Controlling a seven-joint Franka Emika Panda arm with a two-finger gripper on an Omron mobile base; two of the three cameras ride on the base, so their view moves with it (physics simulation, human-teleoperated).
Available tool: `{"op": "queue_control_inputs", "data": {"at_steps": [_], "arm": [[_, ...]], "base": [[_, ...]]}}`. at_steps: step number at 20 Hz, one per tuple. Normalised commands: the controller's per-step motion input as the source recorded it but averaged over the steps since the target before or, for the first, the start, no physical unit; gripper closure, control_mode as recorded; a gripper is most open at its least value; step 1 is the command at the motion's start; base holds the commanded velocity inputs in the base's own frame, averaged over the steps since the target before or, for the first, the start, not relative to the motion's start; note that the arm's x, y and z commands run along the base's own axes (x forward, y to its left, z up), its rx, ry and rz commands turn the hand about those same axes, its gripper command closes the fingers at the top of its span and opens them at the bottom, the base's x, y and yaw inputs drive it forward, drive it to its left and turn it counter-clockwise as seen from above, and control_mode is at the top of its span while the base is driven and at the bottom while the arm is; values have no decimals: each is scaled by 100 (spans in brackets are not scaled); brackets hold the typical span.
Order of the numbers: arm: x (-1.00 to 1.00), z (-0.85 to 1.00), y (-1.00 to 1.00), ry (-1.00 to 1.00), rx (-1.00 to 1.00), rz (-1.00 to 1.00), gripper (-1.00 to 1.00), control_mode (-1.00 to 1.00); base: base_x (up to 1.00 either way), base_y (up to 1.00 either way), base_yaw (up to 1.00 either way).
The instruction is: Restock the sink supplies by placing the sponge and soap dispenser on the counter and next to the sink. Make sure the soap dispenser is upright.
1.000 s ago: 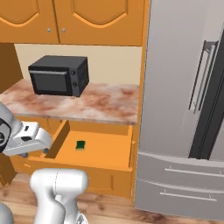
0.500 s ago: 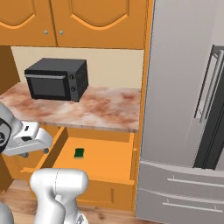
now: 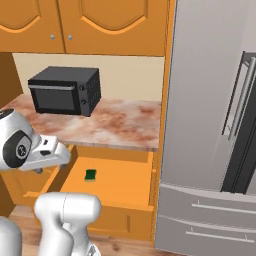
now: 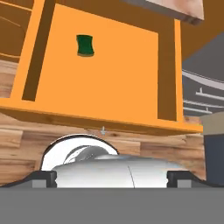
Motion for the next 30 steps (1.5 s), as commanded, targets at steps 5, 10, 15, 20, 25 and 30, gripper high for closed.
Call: {"op": "queue_control_inputs", "data": {"at_steps": [5,10,15,20,25,30], "arm": [[85,-35,8,18,1,0,-100,-100],[69,-63,32,27,0,0,-100,-100],[59,-61,15,16,0,0,-100,-100],[31,-46,0,0,0,0,-100,-100],[30,-54,0,0,0,0,-100,-100],[28,-39,0,0,0,0,-100,-100]], "base": [[0,0,0],[0,0,0],[0,0,0],[0,0,0],[0,0,0],[0,0,0]]}}
